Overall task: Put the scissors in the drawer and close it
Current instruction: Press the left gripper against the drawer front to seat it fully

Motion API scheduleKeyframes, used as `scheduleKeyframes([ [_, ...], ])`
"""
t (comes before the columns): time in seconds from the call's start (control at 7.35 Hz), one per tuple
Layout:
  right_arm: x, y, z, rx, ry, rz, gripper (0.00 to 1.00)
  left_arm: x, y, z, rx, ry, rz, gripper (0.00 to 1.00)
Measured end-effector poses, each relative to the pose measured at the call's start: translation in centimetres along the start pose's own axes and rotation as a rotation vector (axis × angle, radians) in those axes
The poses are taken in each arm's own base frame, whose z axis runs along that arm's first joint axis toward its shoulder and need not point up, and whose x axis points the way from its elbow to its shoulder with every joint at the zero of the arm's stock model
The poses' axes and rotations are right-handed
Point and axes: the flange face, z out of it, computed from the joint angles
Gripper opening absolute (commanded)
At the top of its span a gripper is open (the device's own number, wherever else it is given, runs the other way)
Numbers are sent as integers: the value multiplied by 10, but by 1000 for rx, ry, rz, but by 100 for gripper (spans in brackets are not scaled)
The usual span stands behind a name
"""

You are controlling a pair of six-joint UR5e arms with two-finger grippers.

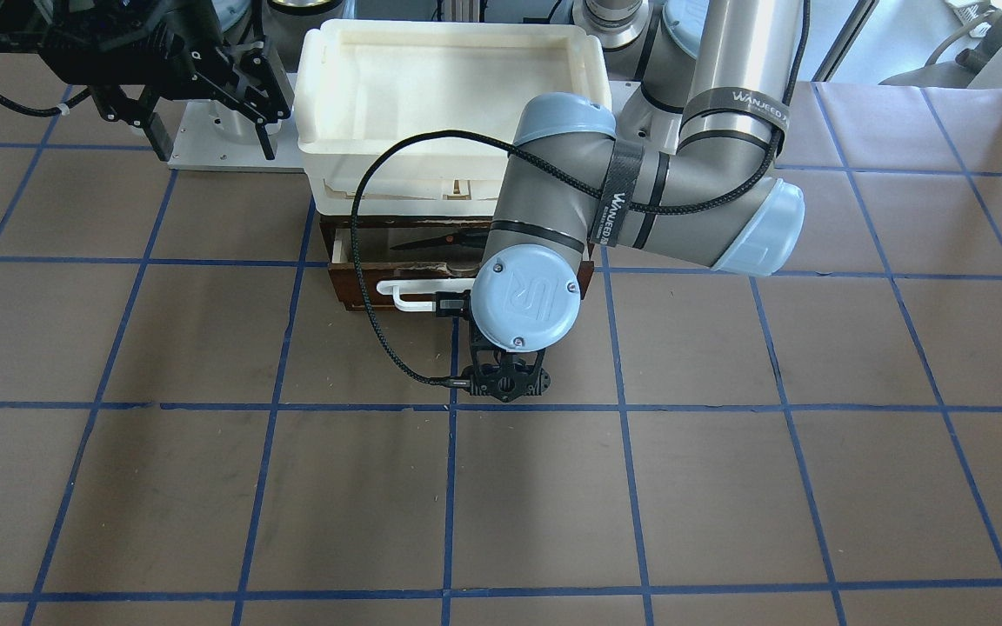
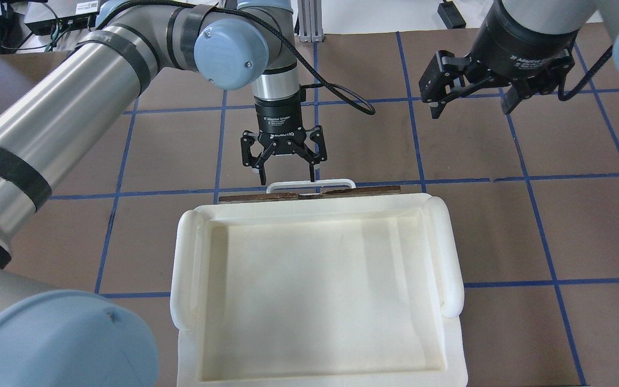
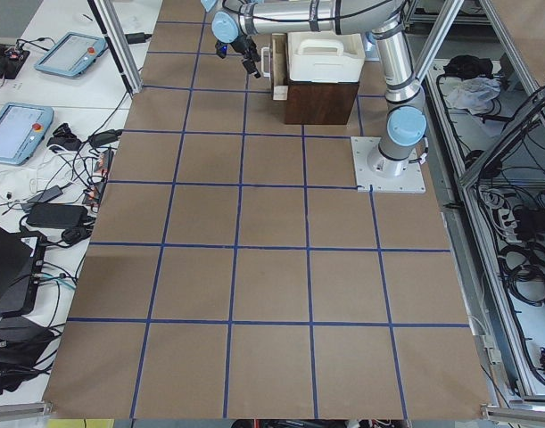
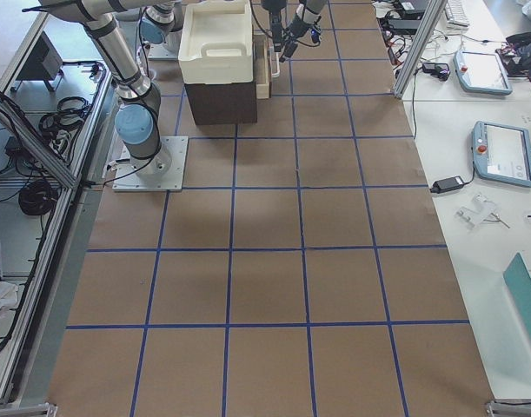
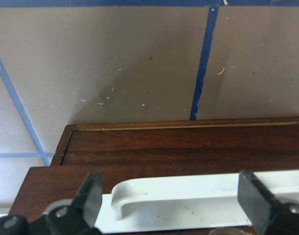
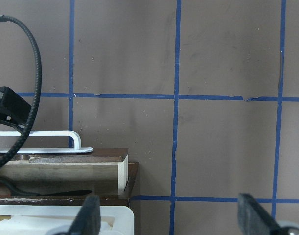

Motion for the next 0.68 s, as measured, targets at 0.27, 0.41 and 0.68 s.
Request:
scheduleKeyframes([
  [0.27,-2,1,-1,2,-8,-2,100,1,3,7,-23,-4,-1,100],
  [0.41,-2,1,-1,4,-11,-3,100,1,3,10,-30,-7,-1,100],
  [0.68,-3,0,-1,5,-12,-5,100,3,6,15,-53,-5,-2,100],
])
